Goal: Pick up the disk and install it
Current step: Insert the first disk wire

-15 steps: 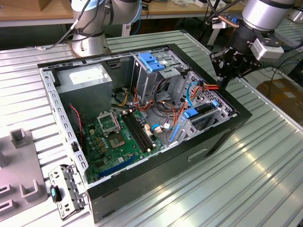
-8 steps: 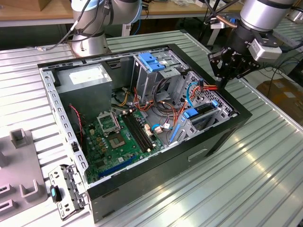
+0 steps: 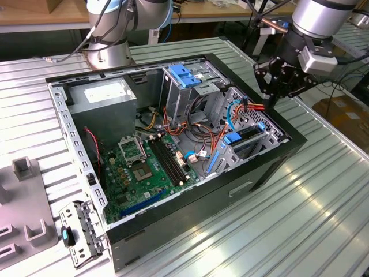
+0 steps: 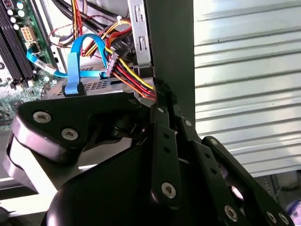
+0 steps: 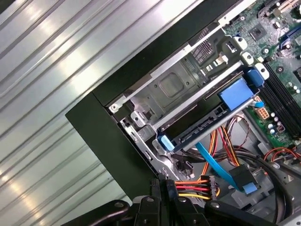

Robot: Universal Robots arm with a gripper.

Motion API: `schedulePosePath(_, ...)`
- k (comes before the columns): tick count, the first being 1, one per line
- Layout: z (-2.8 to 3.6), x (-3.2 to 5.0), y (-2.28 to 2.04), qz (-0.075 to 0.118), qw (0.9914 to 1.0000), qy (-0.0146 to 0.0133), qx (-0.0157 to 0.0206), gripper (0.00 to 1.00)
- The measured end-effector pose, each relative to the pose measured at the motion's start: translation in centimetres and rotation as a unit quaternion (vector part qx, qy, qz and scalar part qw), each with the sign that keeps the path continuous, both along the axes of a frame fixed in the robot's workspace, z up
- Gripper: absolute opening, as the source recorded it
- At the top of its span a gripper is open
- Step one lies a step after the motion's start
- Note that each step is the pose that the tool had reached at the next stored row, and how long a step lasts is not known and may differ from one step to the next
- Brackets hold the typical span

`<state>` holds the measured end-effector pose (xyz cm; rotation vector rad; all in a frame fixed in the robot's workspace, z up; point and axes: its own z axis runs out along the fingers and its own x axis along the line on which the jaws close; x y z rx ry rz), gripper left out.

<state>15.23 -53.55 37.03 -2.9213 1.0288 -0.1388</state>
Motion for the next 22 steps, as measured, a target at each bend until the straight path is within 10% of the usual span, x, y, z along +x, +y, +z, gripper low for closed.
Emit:
schedulePosePath(16, -0.05, -0.99, -0.01, -0.06, 0.9982, 0.0, 0.0, 0.16)
schedulePosePath(22, -0.14, -1.01, -0.01, -0.101, 0.99488, 0.0, 0.0, 0.16)
